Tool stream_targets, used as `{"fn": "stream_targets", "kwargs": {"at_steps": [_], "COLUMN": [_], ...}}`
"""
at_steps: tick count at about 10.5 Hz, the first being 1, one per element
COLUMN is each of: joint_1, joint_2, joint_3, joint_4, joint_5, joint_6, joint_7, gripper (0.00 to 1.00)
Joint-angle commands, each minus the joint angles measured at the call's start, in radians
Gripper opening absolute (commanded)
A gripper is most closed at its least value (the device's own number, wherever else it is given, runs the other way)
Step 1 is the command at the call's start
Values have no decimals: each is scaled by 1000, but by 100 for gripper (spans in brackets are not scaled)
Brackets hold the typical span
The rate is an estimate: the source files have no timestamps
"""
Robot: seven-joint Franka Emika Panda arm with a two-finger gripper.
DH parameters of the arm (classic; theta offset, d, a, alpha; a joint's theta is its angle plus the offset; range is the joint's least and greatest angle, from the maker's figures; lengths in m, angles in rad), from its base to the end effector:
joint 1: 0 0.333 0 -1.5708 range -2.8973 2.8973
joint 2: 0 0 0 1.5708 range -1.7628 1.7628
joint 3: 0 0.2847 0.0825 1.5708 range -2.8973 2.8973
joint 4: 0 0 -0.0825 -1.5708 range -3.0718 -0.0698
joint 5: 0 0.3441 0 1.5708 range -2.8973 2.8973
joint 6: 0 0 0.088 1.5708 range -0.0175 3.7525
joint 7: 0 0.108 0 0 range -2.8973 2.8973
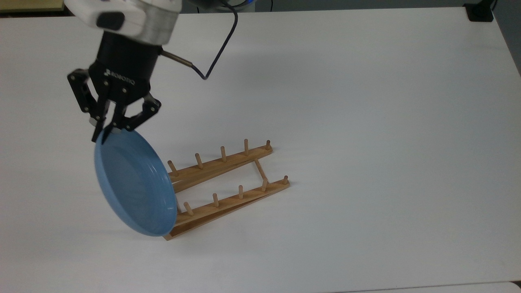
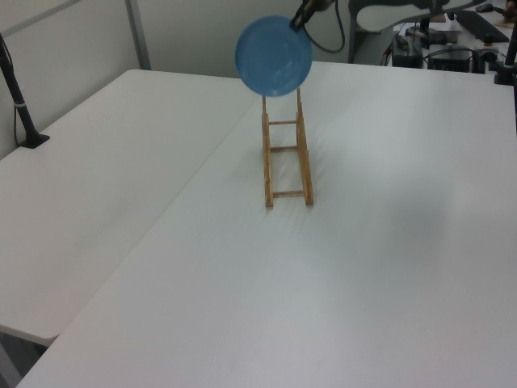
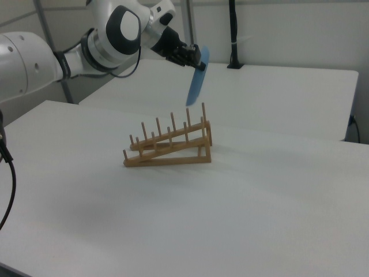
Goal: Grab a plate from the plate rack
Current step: 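Lift the gripped blue plate up out of the wooden rack, then carry the plate beside the rack and lower it flat onto the table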
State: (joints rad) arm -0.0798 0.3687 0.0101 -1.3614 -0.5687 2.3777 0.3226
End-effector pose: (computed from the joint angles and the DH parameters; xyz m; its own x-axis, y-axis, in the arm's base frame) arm 0.6659 -0.0538 0.5644 0.7715 0.0453 0.6347 -0.2307 -0.9097 0.3452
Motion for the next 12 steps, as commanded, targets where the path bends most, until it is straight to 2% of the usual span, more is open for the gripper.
{"fn": "stream_targets", "kwargs": {"at_steps": [1,2,3,4,5,7,8,10,11,12], "joint_1": [-40,-54,-54,-49,-46,-46,-48,-55,-54,-52], "joint_2": [-97,-147,-199,-226,-226,-228,-226,-196,-162,-134], "joint_3": [-19,-24,-53,-91,-134,-199,-222,-225,-225,-225], "joint_4": [-30,-65,-140,-169,-171,-226,-269,-349,-373,-389], "joint_5": [355,545,708,816,879,905,903,870,815,788], "joint_6": [12,-7,-68,-203,-376,-620,-688,-707,-698,-662], "joint_7": [15,-84,-202,-315,-430,-667,-773,-882,-892,-893], "gripper": [0,1,1,0,1,1,1,1,1,1]}}
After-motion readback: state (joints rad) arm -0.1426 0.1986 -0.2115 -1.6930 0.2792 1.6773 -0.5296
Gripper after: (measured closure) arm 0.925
